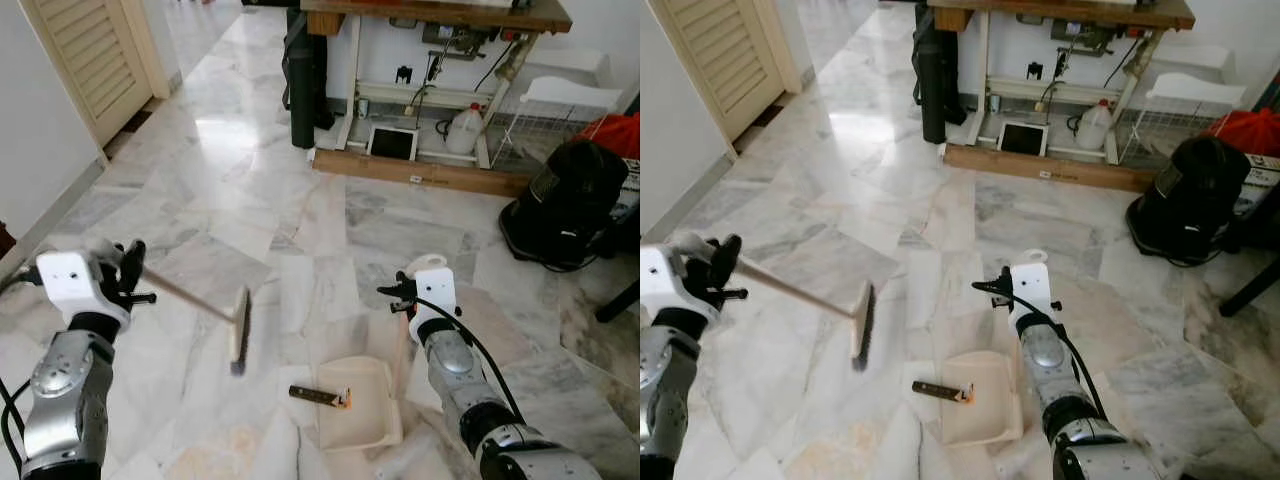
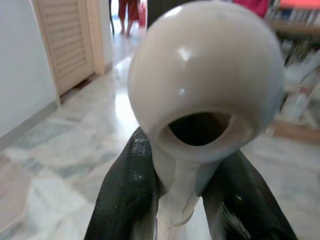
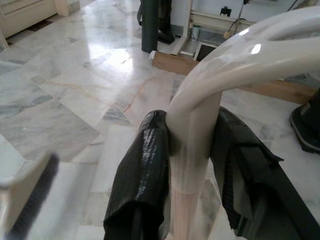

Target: Sweep floor

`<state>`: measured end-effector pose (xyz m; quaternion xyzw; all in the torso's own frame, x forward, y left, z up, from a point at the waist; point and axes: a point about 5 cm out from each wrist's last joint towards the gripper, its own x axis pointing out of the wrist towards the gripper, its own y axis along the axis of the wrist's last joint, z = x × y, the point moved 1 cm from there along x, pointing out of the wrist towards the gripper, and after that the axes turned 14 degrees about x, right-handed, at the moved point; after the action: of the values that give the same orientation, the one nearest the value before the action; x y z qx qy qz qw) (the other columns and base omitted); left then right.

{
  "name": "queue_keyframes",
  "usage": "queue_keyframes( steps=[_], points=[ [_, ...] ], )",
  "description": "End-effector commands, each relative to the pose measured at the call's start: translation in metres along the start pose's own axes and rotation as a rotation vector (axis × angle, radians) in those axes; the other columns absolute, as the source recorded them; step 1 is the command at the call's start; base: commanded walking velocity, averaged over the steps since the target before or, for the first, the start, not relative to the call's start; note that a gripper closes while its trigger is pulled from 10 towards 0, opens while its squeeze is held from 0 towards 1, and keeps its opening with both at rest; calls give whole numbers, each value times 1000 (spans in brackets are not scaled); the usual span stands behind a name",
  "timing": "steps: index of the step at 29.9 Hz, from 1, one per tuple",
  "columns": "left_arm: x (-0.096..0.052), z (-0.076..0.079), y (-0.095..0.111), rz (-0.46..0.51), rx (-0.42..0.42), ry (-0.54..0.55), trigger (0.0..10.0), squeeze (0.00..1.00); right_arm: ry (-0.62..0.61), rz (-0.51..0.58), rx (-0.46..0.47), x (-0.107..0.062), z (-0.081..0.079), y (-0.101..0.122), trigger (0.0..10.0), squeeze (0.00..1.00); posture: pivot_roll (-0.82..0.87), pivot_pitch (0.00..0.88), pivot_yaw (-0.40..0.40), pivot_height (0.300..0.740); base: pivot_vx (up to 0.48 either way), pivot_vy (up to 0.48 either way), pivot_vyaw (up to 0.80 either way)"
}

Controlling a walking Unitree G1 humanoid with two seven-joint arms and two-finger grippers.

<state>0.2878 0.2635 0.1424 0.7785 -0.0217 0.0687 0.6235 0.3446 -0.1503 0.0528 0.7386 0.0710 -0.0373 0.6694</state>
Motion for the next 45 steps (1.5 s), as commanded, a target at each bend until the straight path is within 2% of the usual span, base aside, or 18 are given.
queue_keyframes(
  steps=[1, 6, 15, 19, 22, 30, 39, 45],
  points=[
    [-3, 5, -11, -37, 38, -25, 10000, 0, 1, 3, 5, 1, -1, 1, 10000, 0, -21, 74, 1, 740, 0, 0, 0],
    [-6, 20, -28, -84, 10, -52, 10000, 0, -3, 8, 3, 1, 1, 3, 10000, 0, -28, 71, 3, 740, 0, 0, 0],
    [-7, 38, -39, -122, -40, -124, 10000, 0, -8, 8, -1, 0, 4, 1, 10000, 0, -36, 71, 6, 740, 0, 0, 0],
    [-8, 46, -44, -145, -96, -169, 10000, 0, -8, 8, 1, 0, 4, 1, 10000, 0, -38, 73, 7, 740, 0, 0, 0],
    [-6, 45, -43, -143, -130, -164, 10000, 0, -9, 9, 2, 0, 4, 1, 10000, 0, -39, 74, 8, 740, 0, 0, 0],
    [-6, 53, -39, -147, -154, -247, 10000, 0, -8, 8, 1, 0, 4, 2, 10000, 0, -31, 71, 8, 740, 0, 0, 0],
    [-2, 66, -28, -103, -275, -294, 10000, 0, -3, 11, 9, 2, 0, 4, 10000, 0, -27, 62, 10, 740, 0, 0, 0],
    [1, 66, -25, -91, -274, -297, 10000, 0, -4, 14, 12, 4, -1, 7, 10000, 0, -27, 58, 12, 740, 0, 0, 0]
  ],
)
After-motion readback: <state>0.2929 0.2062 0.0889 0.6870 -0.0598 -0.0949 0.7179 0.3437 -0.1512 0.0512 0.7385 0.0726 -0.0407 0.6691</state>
